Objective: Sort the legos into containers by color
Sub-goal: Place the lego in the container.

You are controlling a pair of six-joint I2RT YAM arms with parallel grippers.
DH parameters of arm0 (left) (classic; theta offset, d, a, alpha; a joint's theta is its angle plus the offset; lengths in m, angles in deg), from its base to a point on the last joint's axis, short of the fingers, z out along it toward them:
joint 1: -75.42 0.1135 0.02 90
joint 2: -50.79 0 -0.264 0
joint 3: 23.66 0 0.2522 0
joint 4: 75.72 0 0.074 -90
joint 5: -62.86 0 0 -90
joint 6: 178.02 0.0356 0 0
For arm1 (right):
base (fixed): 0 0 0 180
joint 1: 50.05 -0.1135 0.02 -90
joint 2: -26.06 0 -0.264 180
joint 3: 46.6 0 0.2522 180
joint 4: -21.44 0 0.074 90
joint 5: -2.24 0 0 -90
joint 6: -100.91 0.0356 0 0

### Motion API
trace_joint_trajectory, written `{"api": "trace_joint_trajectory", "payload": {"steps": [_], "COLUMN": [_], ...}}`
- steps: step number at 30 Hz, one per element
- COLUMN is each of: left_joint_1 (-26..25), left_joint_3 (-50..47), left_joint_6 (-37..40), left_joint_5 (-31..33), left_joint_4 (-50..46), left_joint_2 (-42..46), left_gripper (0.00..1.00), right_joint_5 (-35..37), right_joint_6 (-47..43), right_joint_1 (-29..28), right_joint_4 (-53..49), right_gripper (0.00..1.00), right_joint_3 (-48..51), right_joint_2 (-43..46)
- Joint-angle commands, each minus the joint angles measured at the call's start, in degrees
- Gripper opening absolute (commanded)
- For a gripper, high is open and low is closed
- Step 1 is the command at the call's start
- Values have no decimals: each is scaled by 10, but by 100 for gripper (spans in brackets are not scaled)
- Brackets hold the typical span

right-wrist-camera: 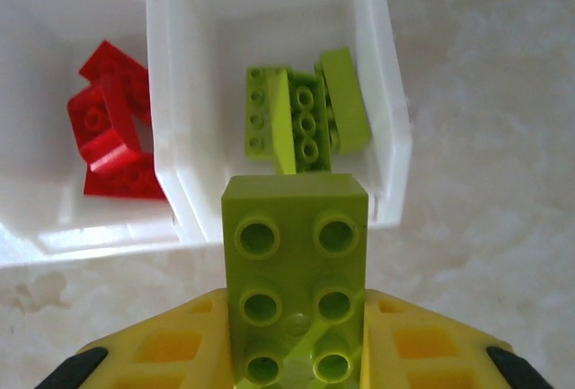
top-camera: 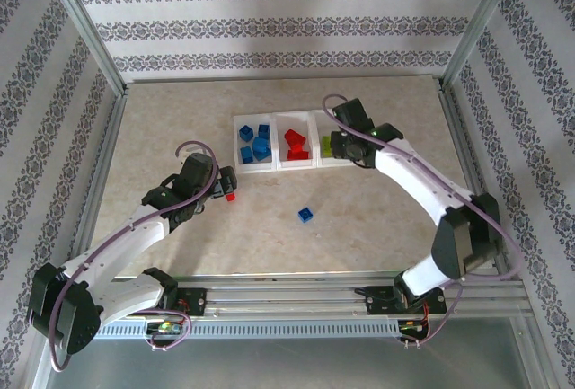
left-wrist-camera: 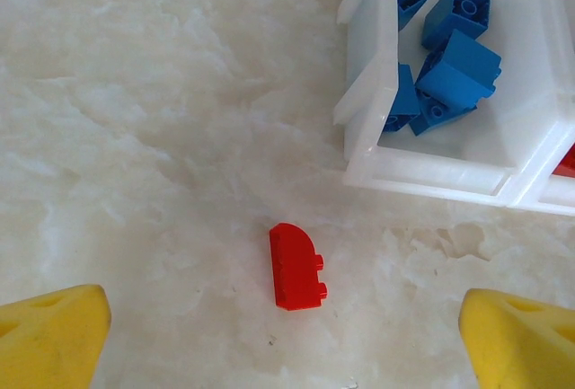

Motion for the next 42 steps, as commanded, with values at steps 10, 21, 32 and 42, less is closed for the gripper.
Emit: {"api": "trace_joint_trajectory", "payload": {"steps": [10,21,32,42], "left_joint_1": [11,13,13,13], "left_joint_3": [-3,-10,-17,-16], "left_joint_6": [2,-2,-5,-4], "left_joint_5": [-19,-36,-43,-44], "left_joint_4": [-25,-20,-19,-19], "left_joint_2": [13,10,9,9], "left_gripper": [100,100,100,100], "right_joint_5": [-37,-52,-57,-49], "right_joint_6": [-54,-56,-55,-58], "right_joint_1": [41,55,56,56], "right_joint_4": [18,19,19,22], "right_gripper": [29,35,50,51], "right_joint_3": [-172,-228,-231,-205], "right_joint_2": [-187,-280,-290,-246]}}
